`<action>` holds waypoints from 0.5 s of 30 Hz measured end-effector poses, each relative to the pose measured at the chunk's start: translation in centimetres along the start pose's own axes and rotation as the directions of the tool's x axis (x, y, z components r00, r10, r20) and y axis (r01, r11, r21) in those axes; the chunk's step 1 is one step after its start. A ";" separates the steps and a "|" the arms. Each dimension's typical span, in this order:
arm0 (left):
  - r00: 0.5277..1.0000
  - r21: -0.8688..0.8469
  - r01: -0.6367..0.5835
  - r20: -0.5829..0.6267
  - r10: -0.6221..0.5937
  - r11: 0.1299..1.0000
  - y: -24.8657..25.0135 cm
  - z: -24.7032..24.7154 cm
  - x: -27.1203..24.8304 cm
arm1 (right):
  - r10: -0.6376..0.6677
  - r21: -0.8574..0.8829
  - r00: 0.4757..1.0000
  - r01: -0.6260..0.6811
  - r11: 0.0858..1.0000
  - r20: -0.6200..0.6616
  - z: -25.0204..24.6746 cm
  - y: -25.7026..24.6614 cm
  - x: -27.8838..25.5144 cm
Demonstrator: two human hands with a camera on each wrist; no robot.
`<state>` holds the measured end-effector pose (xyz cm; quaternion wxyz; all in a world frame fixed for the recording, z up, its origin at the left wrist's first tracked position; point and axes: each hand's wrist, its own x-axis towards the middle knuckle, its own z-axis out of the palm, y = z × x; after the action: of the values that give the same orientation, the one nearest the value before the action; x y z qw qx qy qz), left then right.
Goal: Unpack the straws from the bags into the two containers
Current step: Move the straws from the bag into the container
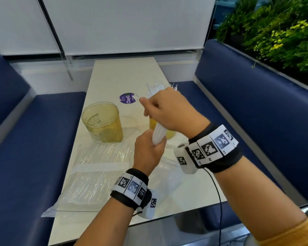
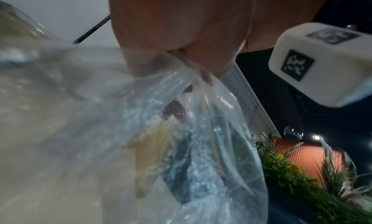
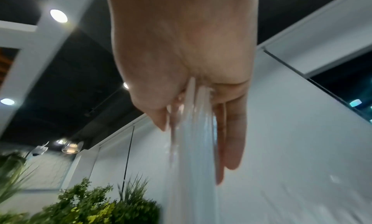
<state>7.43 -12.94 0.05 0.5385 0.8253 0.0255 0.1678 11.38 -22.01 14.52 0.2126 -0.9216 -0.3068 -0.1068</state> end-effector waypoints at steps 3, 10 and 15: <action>0.999 -0.012 0.049 0.002 -0.049 0.999 0.4 -0.5 0.4 | 0.026 0.330 0.998 -0.046 0.943 0.065 3.0 0.0 -0.6; 1.000 -0.095 0.002 -0.023 -0.004 0.995 0.1 -1.4 0.8 | 0.293 0.814 0.956 -0.181 0.553 0.014 7.2 0.4 -1.6; 0.998 -0.203 0.037 -0.048 -0.047 0.978 -0.2 -1.4 1.1 | 0.217 0.722 0.972 -0.212 0.658 0.088 8.3 -0.3 -1.4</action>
<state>8.11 -11.36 0.63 0.6223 0.7608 0.0399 0.1798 10.58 -18.71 6.78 0.5721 -0.7908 -0.2125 0.0468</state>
